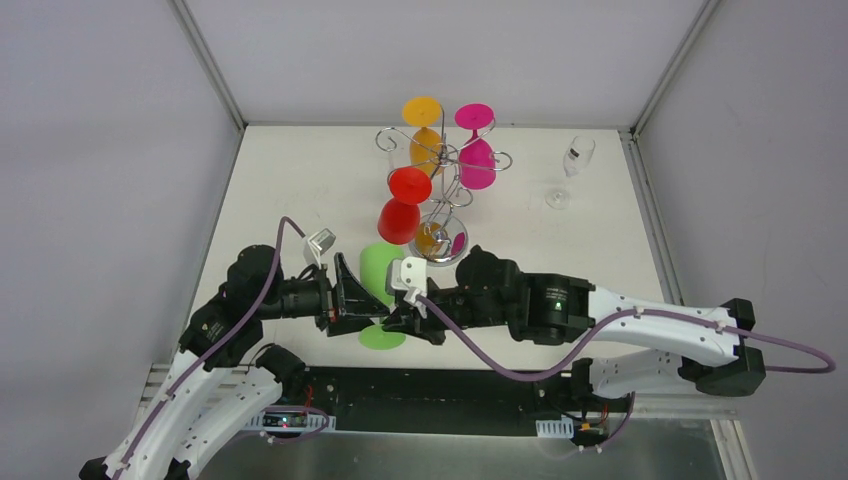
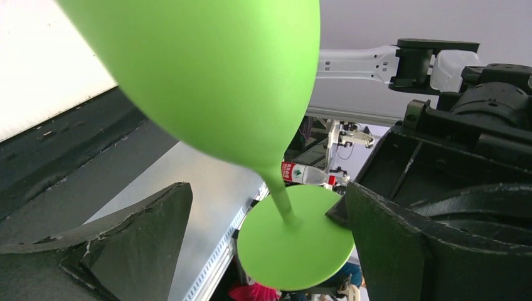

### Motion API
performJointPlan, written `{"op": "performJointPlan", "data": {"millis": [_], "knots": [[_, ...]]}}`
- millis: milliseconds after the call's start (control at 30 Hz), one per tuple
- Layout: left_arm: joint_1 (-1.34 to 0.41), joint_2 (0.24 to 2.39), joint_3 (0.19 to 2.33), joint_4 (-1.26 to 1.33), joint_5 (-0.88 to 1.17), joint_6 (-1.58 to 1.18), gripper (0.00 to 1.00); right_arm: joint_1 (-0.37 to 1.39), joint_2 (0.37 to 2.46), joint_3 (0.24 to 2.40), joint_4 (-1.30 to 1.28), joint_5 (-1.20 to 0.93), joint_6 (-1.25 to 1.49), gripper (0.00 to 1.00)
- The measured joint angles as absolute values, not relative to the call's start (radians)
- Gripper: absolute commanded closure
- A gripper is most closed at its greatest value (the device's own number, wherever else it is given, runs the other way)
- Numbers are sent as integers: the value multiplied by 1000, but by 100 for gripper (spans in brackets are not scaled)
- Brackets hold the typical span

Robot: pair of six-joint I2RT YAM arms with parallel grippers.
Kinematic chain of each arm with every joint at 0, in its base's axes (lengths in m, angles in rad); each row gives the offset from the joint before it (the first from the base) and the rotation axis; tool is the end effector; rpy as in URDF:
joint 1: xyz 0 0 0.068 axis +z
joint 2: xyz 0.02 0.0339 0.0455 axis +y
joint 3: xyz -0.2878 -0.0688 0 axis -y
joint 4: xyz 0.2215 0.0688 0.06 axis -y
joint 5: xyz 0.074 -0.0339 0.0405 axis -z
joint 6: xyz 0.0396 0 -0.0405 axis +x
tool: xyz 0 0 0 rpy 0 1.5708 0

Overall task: Take the wine glass off the wine glass rack
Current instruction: Place the wine glass at the center of the board.

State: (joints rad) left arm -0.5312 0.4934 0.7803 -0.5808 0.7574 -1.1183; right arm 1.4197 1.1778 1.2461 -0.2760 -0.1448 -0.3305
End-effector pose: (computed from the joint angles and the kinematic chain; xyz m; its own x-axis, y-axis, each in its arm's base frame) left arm 0.0383 -0.0540 0.3403 -0.9501 -0.1997 -0.2395 0.1842 0.2603 -0.9478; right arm 0.0301 0.2356 0.4310 0.2950 -0.1959 -0.9352 -0.9555 -0.0573 -0.2894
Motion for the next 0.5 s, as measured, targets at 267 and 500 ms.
{"op": "performJointPlan", "data": {"millis": [267, 500], "knots": [[-531, 495, 769, -558, 762, -1124, 22, 1453, 1231, 1270, -250, -133, -362, 100], [-531, 493, 753, -555, 770, -1136, 41, 1466, 1232, 1281, -231, -111, -379, 100]]}}
